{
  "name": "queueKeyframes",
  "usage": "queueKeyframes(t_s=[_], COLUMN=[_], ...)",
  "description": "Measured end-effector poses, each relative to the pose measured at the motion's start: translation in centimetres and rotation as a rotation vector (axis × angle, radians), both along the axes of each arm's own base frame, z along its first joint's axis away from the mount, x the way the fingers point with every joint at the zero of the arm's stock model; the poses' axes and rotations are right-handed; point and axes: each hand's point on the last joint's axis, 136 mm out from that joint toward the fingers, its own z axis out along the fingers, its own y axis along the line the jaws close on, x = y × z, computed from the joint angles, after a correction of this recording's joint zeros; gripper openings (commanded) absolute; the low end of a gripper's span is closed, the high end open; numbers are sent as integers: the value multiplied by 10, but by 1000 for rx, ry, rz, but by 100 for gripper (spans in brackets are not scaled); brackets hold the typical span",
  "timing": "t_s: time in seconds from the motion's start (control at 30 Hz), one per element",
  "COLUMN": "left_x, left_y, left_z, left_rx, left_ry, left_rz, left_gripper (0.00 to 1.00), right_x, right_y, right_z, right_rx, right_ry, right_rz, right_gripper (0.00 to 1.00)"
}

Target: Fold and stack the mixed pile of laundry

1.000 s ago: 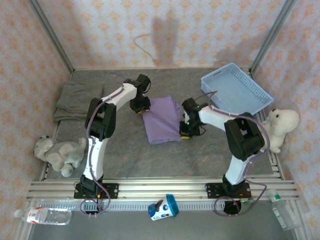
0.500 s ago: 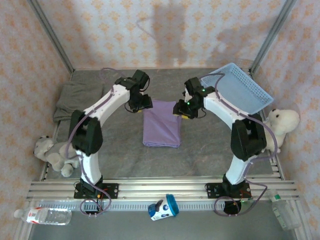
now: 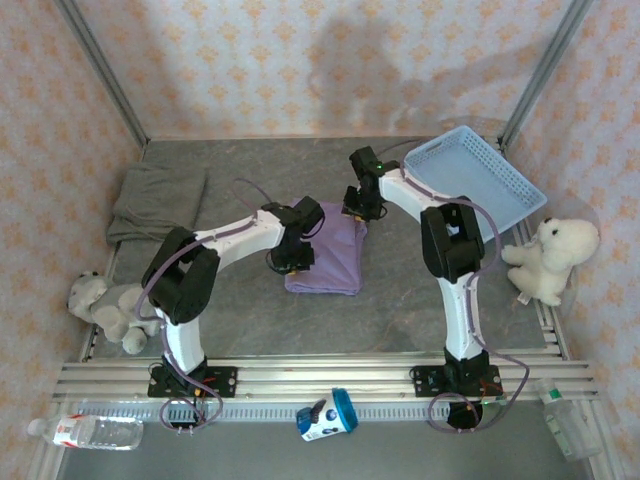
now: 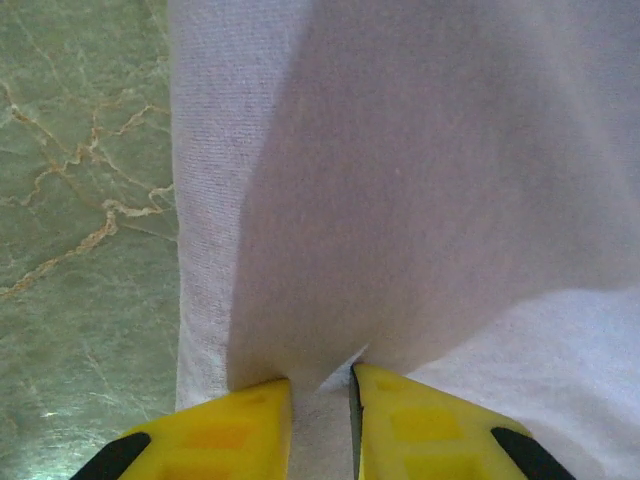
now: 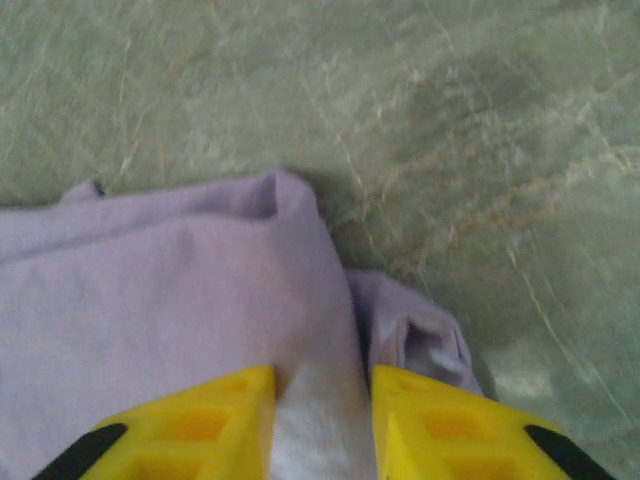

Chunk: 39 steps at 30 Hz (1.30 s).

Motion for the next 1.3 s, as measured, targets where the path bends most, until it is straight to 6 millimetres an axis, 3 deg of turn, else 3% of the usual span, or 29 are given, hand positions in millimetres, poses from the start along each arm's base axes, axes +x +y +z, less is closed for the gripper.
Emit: queueKeyframes(t_s=[0.17, 0.37, 0.6, 0.67, 0.73, 0.93, 0.97, 1.13, 1.2, 1.3], left_x=[0, 2, 4, 4, 4, 5, 5, 4, 3, 1], left_y=[3, 3, 3, 4, 4, 4, 4, 2, -1, -7], left_z=[-15, -19, -19, -19, -19, -19, -19, -19, -17, -8], left_rx=[32, 50, 74, 77, 78, 78, 78, 67, 48, 7], left_ry=[19, 34, 39, 36, 35, 33, 32, 34, 39, 45], left_rz=[7, 24, 38, 47, 50, 67, 70, 71, 70, 65], left_gripper=[21, 20, 20, 20, 20, 20, 21, 29, 35, 37], right_x=[4, 2, -36, -45, -52, -79, -77, -54, -50, -50], right_y=[1, -1, -37, -48, -56, -78, -78, -77, -79, -80], right_z=[-7, -2, 47, 52, 42, -18, -19, -16, -14, -7], right_rx=[-8, -16, -60, -67, -70, -150, -149, -123, -121, -119], right_ry=[7, 1, -51, -48, -14, 138, 140, 102, 91, 77], right_rz=[2, 9, -60, -103, -151, -248, -254, -258, -245, -218], right_gripper=[0, 0, 0, 0, 0, 0, 4, 45, 51, 51])
